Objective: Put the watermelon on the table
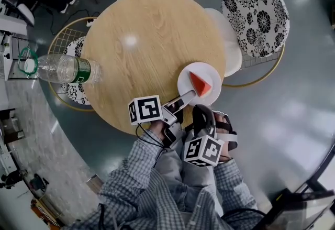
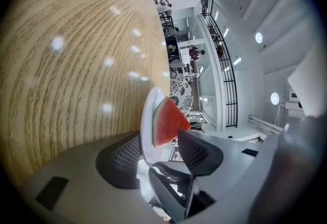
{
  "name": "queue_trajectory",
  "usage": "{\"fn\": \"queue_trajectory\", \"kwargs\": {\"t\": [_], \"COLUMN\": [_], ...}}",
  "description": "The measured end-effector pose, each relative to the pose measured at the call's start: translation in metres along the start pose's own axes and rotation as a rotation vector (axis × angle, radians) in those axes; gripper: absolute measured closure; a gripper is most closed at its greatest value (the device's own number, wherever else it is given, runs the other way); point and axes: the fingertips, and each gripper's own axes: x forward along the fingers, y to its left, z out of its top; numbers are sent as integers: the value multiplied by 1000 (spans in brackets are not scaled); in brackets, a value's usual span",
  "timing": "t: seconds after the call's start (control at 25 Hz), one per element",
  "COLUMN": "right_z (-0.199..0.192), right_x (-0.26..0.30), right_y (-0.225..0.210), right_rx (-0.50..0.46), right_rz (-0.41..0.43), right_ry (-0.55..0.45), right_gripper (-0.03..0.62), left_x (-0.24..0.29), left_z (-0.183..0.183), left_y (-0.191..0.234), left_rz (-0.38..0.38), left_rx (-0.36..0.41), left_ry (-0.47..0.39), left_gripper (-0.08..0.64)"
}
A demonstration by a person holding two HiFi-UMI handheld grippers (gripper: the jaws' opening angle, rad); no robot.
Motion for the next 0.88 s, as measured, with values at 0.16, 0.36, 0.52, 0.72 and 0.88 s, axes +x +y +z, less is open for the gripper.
{"fn": "queue_trajectory", "kwargs": {"t": [0.16,0.36,0.52,0.72,0.88], "right_z": [-2,-6,-5,-2,3], "right_x": [0,4,6,5,-6], "right_y": [0,-1,-1,-4,-14], "right_rx": [17,44,64,151,363], "right_rz": [-19,-25,-25,-15,25], "right_ry": [17,41,28,-15,-97], "right_gripper": [557,557,557,557,555], "left_x": [-4,-14,-22,-41,-54], "left_z": [-3,-8,-10,-10,-5], "left_y": [1,4,8,10,3], "left_rz": [-8,-6,-7,-16,-55], "left_rx": [-30,-76,-110,-100,-78], "left_ry": [1,-10,-35,-80,-135], "left_gripper": [342,342,342,344,459]}}
